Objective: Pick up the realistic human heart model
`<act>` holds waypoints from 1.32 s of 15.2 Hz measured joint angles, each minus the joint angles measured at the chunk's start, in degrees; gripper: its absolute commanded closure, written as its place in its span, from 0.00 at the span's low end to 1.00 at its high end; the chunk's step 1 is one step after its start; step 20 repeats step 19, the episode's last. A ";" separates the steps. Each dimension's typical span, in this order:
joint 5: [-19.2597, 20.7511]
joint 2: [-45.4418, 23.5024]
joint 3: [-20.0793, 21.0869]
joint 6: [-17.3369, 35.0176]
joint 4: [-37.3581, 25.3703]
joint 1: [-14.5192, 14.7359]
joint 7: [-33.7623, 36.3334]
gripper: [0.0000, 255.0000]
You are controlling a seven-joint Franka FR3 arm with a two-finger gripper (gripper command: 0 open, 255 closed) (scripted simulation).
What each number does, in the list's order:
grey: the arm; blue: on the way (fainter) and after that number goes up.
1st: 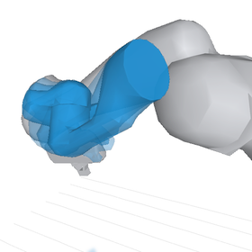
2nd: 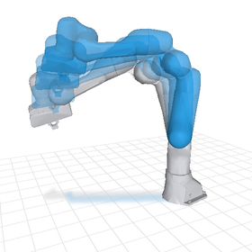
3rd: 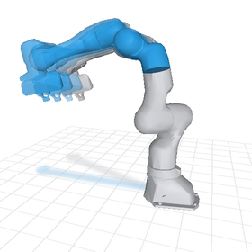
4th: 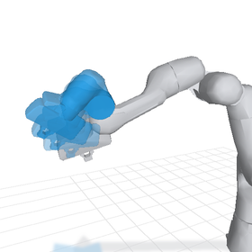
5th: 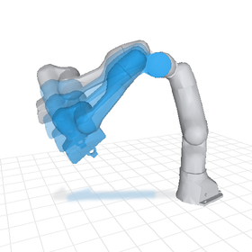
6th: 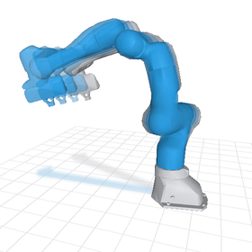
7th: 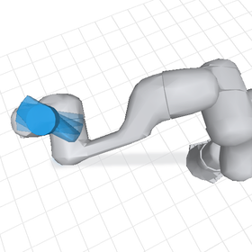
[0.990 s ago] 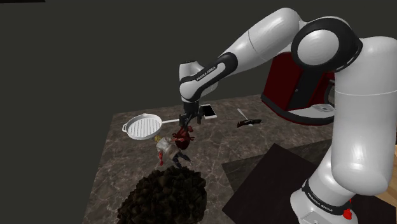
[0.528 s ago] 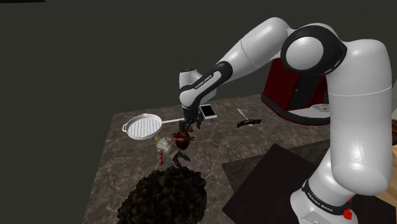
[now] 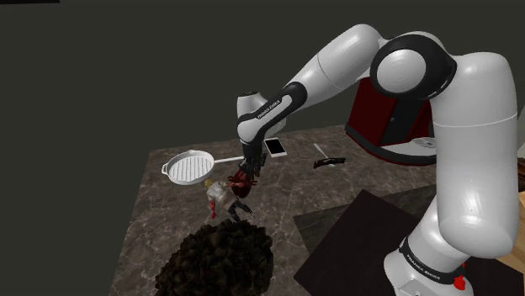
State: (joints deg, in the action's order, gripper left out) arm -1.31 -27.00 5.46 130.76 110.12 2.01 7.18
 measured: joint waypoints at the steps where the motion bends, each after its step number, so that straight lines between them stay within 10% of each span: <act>1: 0.00 0.01 0.00 0.01 0.01 0.00 0.00 1.00; 20: -0.47 6.75 0.29 -8.85 -2.06 -0.27 0.10 1.00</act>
